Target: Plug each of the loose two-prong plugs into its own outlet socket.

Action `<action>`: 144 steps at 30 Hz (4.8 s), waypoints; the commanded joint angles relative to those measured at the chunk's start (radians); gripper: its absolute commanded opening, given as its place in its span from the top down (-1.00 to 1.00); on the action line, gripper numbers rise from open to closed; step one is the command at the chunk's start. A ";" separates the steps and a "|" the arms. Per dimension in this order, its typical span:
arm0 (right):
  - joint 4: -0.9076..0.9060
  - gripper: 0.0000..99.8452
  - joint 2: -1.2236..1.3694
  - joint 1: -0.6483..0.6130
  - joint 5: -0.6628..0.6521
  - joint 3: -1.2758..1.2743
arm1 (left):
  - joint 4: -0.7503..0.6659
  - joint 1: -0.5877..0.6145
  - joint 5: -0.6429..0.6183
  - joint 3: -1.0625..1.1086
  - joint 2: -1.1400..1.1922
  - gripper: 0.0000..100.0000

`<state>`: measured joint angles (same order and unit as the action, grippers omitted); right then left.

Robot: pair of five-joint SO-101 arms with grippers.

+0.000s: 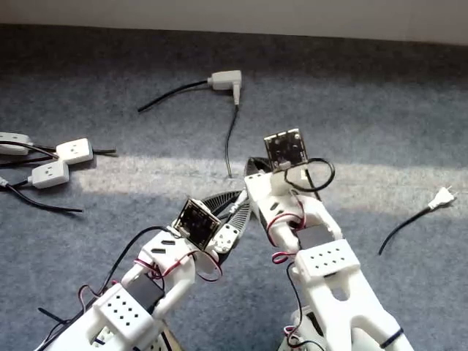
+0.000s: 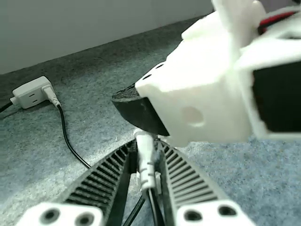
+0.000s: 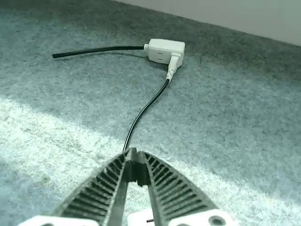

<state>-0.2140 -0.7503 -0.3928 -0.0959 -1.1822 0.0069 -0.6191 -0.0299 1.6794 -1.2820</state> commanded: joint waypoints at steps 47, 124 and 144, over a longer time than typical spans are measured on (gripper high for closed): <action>0.105 0.97 0.374 0.127 -0.040 0.007 | 0.252 0.116 -0.095 0.024 -0.409 0.99; -0.093 0.83 -0.136 0.526 0.413 -0.266 | 1.355 0.225 -0.799 -1.784 1.340 0.99; -0.091 0.83 -0.136 0.519 0.411 -0.268 | 1.378 0.153 -1.115 -1.794 1.484 0.99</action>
<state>-0.3245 -0.8623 0.1227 0.3076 -1.4584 1.4415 -0.4810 -1.0625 -0.0744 0.1895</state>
